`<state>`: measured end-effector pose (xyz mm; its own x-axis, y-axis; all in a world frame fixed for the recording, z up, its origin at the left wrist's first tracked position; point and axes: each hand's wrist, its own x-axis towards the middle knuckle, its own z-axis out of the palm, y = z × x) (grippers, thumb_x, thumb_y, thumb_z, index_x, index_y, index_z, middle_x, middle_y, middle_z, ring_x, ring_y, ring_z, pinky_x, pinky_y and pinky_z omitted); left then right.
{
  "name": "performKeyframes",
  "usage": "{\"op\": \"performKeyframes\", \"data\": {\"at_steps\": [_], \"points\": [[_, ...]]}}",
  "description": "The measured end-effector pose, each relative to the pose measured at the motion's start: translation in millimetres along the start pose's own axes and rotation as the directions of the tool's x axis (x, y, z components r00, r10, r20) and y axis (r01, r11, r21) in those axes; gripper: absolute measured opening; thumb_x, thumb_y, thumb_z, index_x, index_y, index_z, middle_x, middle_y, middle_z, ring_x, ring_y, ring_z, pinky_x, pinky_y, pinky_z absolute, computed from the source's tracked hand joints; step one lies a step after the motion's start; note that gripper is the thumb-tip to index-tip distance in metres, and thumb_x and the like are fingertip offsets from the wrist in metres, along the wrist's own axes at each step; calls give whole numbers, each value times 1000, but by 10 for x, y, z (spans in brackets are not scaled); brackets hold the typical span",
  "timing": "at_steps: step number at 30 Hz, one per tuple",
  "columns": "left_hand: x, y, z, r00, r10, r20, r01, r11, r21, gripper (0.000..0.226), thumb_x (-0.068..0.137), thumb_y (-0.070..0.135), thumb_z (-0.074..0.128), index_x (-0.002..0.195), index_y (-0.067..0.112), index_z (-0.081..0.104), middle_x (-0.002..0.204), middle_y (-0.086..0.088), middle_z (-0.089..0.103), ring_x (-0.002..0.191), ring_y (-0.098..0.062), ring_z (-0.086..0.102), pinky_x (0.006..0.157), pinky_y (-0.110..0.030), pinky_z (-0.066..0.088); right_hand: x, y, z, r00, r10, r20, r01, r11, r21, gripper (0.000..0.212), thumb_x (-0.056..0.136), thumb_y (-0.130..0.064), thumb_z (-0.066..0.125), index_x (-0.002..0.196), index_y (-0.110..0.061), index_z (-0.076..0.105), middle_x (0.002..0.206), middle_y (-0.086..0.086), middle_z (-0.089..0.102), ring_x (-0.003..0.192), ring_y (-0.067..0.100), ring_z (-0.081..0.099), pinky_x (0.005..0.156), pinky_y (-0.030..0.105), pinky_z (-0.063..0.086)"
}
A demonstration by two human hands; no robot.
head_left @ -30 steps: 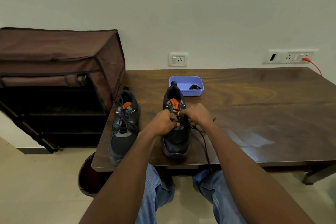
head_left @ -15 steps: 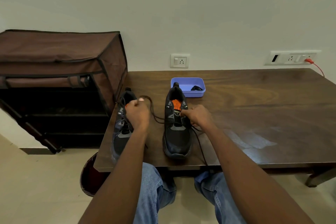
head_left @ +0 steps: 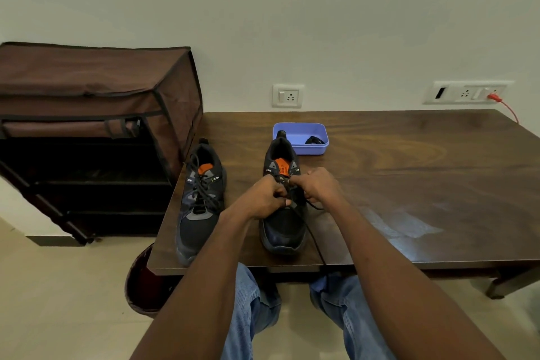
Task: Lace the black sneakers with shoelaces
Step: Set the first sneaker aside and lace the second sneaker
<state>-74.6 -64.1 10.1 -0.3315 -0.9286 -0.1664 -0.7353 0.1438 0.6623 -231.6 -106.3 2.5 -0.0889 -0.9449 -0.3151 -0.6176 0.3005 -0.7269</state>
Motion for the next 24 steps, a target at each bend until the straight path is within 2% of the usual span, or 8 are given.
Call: {"op": "performKeyframes", "data": {"at_steps": [7, 10, 13, 15, 17, 20, 22, 24], "points": [[-96, 88, -62, 923, -230, -309, 155, 956, -248, 39, 99, 15, 58, 61, 17, 51, 59, 3, 48, 55, -9, 45, 42, -12, 35, 7, 5, 0, 1000, 22, 7, -22, 999, 31, 32, 80, -43, 75, 88, -12, 70, 86, 7, 72, 80, 20, 70, 76, 38, 60], [-151, 37, -193, 592, -490, -640, 52, 816, -576, 36, 101, 16, 54, 66, 11, 52, 63, -2, 51, 54, -10, 44, 45, -16, 37, 13, 16, -5, 1000, 26, 10, -27, 998, 57, 34, 78, -43, 76, 90, -11, 71, 88, 7, 74, 80, 20, 71, 80, 42, 61], [-124, -159, -294, 191, -696, -692, -111, 685, -720, 36, 102, 22, 53, 76, -3, 56, 90, -24, 60, 60, -19, 48, 62, -30, 40, 11, 12, 6, 1000, 17, 15, -17, 999, 50, 35, 78, -45, 75, 90, -12, 71, 87, 5, 74, 81, 20, 71, 83, 44, 60], [-95, -198, -283, 134, -718, -683, -64, 682, -729, 38, 102, 25, 52, 88, -9, 61, 105, -31, 59, 70, -28, 55, 63, -31, 44, 10, 10, 12, 1000, 11, 27, -12, 999, 48, 35, 79, -45, 75, 91, -13, 70, 88, 5, 73, 82, 19, 71, 84, 44, 60], [-96, -146, -235, 316, -623, -716, 4, 755, -656, 33, 102, 25, 52, 93, -5, 64, 100, -23, 62, 71, -21, 56, 54, -12, 42, 7, 5, 11, 1000, 11, 27, -13, 999, 46, 35, 80, -45, 75, 91, -12, 70, 88, 5, 73, 82, 20, 71, 84, 44, 60], [-107, 12, -85, 808, -349, -475, 131, 892, -432, 19, 101, 21, 54, 89, 12, 66, 78, 0, 61, 66, -8, 54, 48, -11, 37, -5, -1, 15, 1000, 6, 19, -7, 999, 39, 37, 78, -46, 75, 91, -11, 71, 87, 6, 73, 81, 21, 71, 82, 44, 60], [-74, 5, -1, 932, -216, -292, 151, 961, -232, 16, 99, 20, 59, 88, 15, 70, 72, 6, 60, 70, -10, 57, 52, -12, 35, -10, -12, 23, 1000, -2, 10, 2, 1000, 28, 38, 74, -48, 74, 88, -13, 70, 86, 7, 73, 82, 23, 71, 82, 46, 60], [-58, -15, 4, 960, -168, -225, 130, 976, -176, 13, 97, 18, 62, 93, 14, 74, 71, 9, 61, 69, -7, 56, 53, -9, 36, -24, -19, 19, 1000, -6, 5, 5, 1000, 23, 36, 73, -49, 74, 84, -14, 68, 86, 8, 73, 84, 26, 71, 83, 47, 59]]}}
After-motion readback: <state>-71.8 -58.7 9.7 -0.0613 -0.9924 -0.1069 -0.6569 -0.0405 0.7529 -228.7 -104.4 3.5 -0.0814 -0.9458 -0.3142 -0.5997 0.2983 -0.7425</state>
